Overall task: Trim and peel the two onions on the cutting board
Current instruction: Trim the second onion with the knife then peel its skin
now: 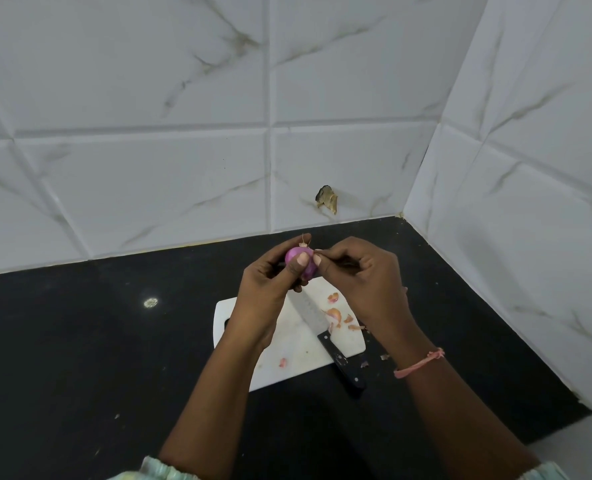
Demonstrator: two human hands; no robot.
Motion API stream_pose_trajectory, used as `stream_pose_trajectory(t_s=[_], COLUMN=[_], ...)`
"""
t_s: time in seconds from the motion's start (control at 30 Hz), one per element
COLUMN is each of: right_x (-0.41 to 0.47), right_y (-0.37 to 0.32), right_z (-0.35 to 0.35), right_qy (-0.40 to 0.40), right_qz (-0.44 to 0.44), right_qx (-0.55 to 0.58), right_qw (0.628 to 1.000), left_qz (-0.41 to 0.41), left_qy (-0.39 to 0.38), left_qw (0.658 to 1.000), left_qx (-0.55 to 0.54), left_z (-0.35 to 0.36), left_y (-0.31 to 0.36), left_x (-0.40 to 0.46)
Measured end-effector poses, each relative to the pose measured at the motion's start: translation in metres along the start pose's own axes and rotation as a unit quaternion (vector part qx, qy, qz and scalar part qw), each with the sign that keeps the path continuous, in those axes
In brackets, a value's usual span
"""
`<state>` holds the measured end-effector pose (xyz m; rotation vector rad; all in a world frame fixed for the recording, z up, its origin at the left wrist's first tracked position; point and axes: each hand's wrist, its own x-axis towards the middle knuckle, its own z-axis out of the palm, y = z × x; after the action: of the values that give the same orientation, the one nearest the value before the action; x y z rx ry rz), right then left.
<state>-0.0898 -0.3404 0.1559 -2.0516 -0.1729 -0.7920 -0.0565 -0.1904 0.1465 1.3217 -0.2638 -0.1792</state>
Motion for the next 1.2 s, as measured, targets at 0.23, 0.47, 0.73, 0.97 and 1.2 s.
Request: stream_pose_trajectory(t_s=[0.23, 0.47, 0.73, 0.97, 1.2], right_x=[-0.0036, -0.0061, -0.0038, -0.0018, -0.0045], right_y=[-0.0024, -0.002, 0.0011, -0.0031, -0.0078], right_z=[0.0026, 0.0042, 0.0053, 0.0041, 0.0077], right_qy=[0.028, -0.006, 0.012, 0.023, 0.01], right_qz=[0.034, 0.004, -0.023, 0.022, 0.037], right_qx=[0.01, 0.02, -0.005, 0.012, 0.059], right_qw=[0.999, 1.0, 1.0, 0.999, 0.998], left_qz=[-0.011, -0.038, -0.031, -0.033, -0.035], left_qy=[-0.008, -0.01, -0.005, -0.01, -0.014], left_qw=[1.0, 0.999, 0.999, 0.998, 0.997], left_qx=[-0.011, -0.033, -0.032, -0.045, -0.074], left_z=[-0.001, -0.0038, -0.0045, -0.0035, -0.001], left_y=[-0.0042, -0.0054, -0.0071, -0.0067, -0.0039], left_x=[0.0006, 0.0028, 0.0031, 0.0018, 0.0008])
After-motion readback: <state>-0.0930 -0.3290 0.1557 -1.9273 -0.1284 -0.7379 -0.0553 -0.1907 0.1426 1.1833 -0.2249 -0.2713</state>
